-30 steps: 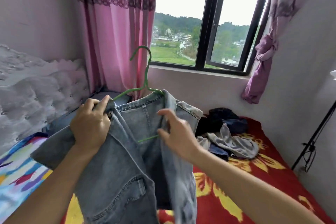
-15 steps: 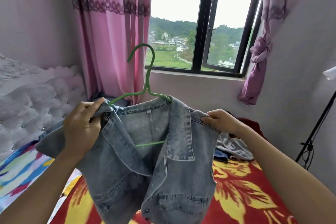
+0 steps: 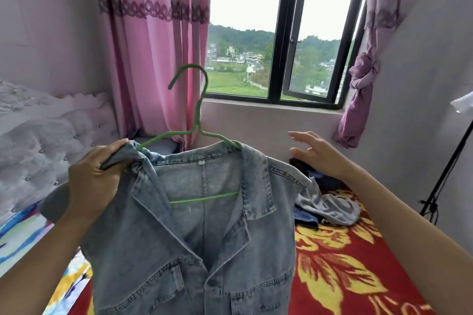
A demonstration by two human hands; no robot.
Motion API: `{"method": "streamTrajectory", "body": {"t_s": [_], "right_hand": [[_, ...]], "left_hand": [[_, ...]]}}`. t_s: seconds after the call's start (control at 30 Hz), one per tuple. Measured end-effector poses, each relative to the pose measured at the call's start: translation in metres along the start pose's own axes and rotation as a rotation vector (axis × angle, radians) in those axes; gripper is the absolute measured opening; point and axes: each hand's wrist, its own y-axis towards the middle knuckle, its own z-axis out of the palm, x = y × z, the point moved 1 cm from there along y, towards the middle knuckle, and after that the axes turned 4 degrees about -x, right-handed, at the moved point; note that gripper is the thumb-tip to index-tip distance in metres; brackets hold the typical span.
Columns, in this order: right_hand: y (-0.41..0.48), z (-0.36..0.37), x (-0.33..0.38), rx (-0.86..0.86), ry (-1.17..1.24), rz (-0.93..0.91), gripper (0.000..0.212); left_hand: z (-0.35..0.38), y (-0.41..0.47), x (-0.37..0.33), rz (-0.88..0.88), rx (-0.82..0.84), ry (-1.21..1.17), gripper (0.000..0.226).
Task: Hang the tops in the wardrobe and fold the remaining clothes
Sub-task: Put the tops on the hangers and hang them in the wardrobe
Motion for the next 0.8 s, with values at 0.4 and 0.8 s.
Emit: {"method": "streamTrajectory", "body": {"t_s": [0.4,0.8], "right_hand": [[0.011,0.067,0.062,0.134,0.268,0.022,0.034],[0.032,0.066,0.086,-0.059,0.593,0.057,0.037]], "left_hand": [[-0.005,0.003,-0.01,-0.113,-0.022,-0.025,0.042],[-0.08,-0.029,0.037,0.175,0.328,0.584,0.102]]}}
